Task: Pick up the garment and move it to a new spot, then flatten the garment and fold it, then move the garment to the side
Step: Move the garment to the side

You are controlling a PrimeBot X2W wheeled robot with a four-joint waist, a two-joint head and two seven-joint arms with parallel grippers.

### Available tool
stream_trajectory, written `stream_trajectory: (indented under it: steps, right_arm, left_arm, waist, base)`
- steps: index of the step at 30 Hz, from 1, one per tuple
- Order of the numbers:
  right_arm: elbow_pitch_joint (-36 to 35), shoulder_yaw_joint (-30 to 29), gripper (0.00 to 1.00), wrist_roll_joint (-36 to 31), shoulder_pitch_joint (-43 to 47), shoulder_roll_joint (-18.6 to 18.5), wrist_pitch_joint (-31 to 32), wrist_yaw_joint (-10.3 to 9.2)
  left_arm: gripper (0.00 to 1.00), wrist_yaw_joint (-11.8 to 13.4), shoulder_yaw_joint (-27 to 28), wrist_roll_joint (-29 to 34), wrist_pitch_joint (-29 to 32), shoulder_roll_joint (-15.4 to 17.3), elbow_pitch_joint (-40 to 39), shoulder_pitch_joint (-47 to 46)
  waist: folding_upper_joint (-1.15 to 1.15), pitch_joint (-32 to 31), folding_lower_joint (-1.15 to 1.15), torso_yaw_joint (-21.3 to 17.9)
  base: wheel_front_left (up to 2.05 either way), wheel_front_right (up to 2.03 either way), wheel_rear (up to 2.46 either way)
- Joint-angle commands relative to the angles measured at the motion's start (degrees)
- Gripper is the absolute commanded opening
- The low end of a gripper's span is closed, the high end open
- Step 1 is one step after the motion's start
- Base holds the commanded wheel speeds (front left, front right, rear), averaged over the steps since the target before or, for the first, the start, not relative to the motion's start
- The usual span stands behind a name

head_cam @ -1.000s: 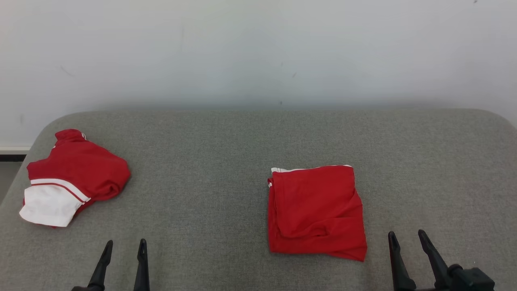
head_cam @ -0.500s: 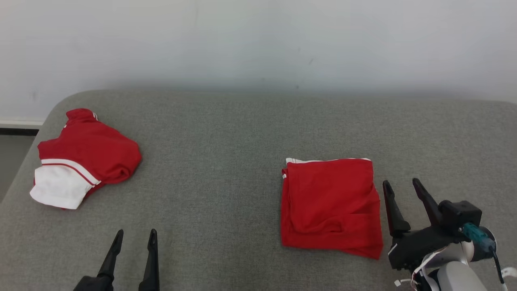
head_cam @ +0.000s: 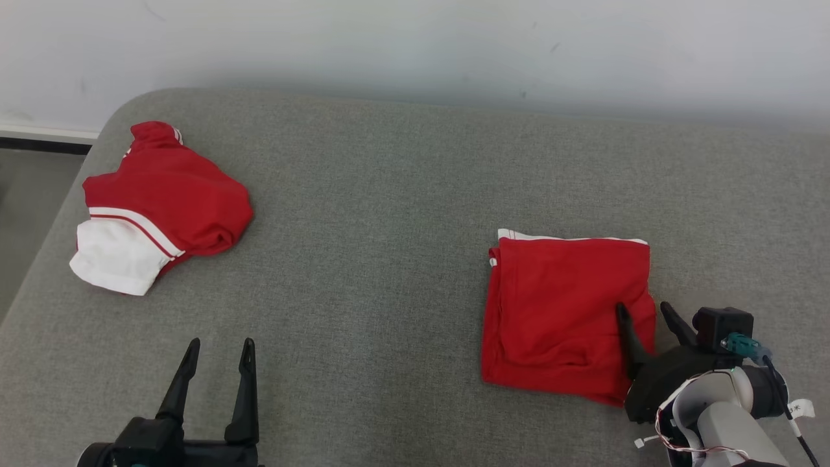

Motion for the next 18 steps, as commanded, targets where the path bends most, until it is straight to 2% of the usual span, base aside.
stream_trajectory:
  steps: [1, 7, 8, 9, 18]
  right_arm:
    - [1.21, 0.32, 1.0, 0.3, -0.41, 0.22, -0.69, -0.14]
    - [8.13, 1.85, 1.0, 1.41, -0.95, 1.9, -0.3, -0.14]
    - [8.88, 2.19, 0.43, 1.7, -1.09, 2.13, -0.69, -0.13]
    - [9.46, 2.6, 0.0, 1.77, -1.25, 2.22, -1.07, -0.13]
    - [10.93, 6.9, 0.0, 2.96, -6.77, -0.21, -4.18, -0.14]
  left_arm:
    - [1.0, -0.25, 0.04, -0.22, -0.18, -0.02, -0.12, -0.8]
    - [1.0, -0.35, 0.14, -0.13, -0.18, 0.0, 0.37, -1.51]
    - [1.0, -0.36, 0.18, -0.1, -0.18, -0.03, 0.45, -1.52]
    - [1.0, -0.37, 0.24, -0.05, -0.18, -0.03, 0.51, -1.55]
    - [1.0, -0.23, 0.62, 0.41, -0.18, -0.13, -0.11, -1.32]
  waist:
    - [-0.01, 0.95, -0.01, 0.76]
    - [-0.01, 1.33, -0.01, 0.79]
    - [-0.01, 1.23, -0.01, 0.74]
    - [-0.01, 1.17, -0.01, 0.69]
    - [-0.01, 1.16, -0.01, -0.61]
  base:
    - [0.0, 0.0, 0.0]
    - [0.0, 0.0, 0.0]
    - [0.0, 0.0, 0.0]
    - [0.0, 0.0, 0.0]
    - [0.0, 0.0, 0.0]
